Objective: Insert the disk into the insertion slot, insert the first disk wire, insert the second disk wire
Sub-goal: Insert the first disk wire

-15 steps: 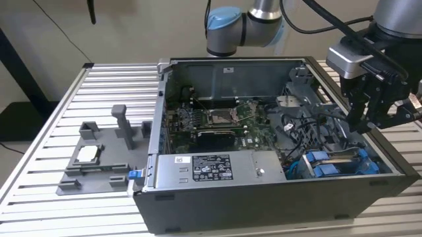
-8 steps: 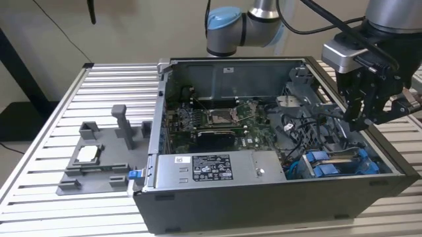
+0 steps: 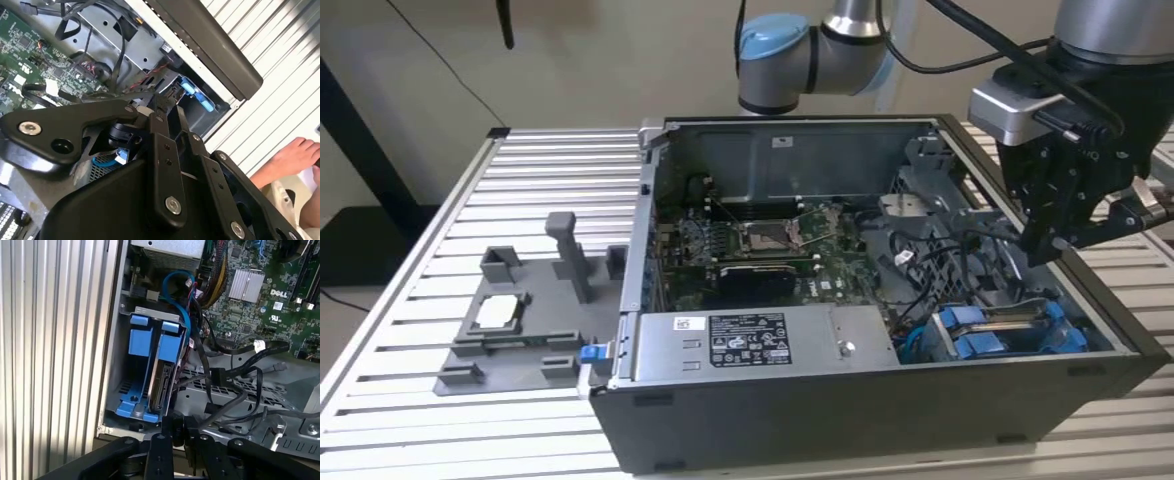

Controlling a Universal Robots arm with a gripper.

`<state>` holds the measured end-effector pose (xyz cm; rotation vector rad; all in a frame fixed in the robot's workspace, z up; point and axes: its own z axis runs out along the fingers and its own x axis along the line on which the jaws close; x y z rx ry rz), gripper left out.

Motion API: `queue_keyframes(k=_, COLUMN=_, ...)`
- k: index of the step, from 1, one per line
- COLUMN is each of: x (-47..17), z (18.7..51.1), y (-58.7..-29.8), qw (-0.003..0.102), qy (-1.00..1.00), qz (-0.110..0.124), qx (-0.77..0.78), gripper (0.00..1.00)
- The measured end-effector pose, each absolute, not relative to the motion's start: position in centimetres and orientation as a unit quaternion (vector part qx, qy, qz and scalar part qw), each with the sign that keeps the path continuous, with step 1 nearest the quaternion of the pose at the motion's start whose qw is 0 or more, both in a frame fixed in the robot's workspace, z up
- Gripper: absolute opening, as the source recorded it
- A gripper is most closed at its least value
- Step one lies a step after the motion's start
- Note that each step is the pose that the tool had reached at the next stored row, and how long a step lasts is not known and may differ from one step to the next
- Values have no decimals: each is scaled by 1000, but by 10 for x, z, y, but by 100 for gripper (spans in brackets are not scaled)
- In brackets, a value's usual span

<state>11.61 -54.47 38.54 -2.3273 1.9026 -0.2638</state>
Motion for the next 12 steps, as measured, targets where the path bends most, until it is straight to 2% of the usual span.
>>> queue_keyframes(k=6, x=116, z=385, y=-545, qw=60, qy=629, qz=-88, qx=-770, gripper=24)
queue_keyframes(k=8, x=116, z=385, y=-545, qw=60, qy=629, qz=-88, qx=-770, gripper=19)
queue_keyframes(k=12, x=119, z=385, y=-546, qw=57, qy=629, qz=-86, qx=-770, gripper=19)
